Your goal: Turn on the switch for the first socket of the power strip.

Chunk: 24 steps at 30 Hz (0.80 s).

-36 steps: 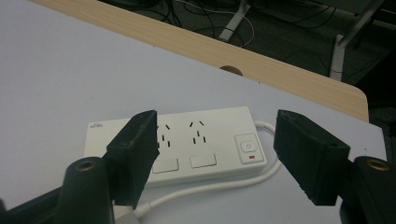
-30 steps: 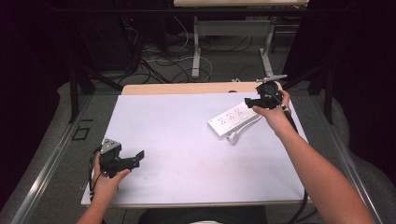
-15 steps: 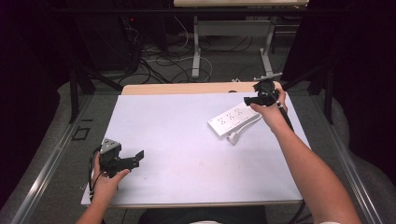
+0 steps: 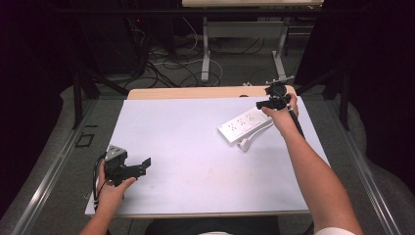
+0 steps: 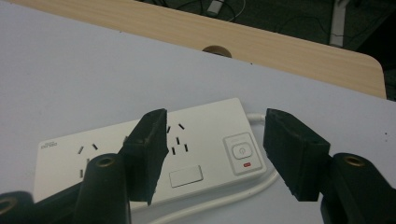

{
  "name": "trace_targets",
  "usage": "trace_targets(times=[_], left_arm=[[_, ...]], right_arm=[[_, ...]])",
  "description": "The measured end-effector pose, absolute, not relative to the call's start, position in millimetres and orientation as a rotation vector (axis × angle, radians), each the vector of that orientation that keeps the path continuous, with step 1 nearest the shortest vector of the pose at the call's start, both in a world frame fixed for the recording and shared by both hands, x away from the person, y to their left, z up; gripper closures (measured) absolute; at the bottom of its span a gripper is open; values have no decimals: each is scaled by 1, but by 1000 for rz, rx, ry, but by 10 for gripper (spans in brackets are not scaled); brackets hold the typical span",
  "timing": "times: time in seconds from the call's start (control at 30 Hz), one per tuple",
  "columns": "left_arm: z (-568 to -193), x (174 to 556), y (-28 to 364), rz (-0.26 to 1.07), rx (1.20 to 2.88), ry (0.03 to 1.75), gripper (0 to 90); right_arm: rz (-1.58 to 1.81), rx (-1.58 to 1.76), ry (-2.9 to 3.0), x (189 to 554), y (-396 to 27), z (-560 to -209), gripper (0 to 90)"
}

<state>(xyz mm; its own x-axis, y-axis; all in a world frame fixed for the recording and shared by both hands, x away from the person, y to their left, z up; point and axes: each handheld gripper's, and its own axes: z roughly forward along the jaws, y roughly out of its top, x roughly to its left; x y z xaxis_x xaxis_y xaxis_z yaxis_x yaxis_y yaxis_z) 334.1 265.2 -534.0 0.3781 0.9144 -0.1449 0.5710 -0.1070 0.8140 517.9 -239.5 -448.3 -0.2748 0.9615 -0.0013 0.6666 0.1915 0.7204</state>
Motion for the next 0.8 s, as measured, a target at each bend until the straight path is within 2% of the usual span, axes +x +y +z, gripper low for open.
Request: trace_targets(times=[0.57, 0.8], left_arm=[[-535, 335, 266, 508, 1794, 1301, 9], [-535, 335, 265, 505, 1795, 1304, 12]], right_arm=[[781, 1588, 2063, 531, -241, -466, 446], [771, 1620, 2088, 535, -241, -470, 491]])
